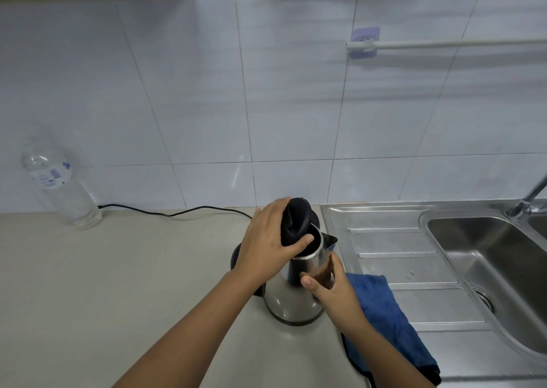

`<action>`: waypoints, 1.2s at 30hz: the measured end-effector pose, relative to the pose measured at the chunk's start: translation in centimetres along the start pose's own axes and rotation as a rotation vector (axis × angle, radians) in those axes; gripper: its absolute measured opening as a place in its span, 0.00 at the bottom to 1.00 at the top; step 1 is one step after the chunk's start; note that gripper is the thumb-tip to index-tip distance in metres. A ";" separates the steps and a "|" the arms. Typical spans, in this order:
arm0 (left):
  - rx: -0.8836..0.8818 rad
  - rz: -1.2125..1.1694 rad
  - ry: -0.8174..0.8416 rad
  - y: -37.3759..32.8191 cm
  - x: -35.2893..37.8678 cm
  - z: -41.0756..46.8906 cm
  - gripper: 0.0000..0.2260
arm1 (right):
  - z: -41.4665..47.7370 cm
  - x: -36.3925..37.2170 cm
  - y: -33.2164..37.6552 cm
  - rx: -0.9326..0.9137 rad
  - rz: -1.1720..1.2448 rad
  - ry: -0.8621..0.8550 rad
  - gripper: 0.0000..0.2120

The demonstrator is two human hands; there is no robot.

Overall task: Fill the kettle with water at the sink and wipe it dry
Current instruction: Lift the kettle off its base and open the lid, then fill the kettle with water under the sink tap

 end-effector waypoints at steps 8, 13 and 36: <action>0.351 0.599 -0.119 -0.6 -1.7 0.1 0.26 | -0.5 0.1 0.9 -0.013 -0.019 0.017 0.45; 0.121 0.551 -0.141 1.4 -3.1 -1.4 0.28 | -0.6 -0.1 0.7 0.000 -0.021 0.030 0.50; -0.298 0.439 -0.338 3.2 0.2 -6.2 0.29 | -0.9 0.3 0.3 0.012 -0.076 -0.008 0.51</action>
Point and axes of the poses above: each hand's wrist, its own z-axis towards the middle knuckle, its own x-axis out of the palm, y = z × x, the point moved 2 cm from there along z, towards the middle knuckle, and after that the axes turned 4 degrees about z, right-handed, at the moved point
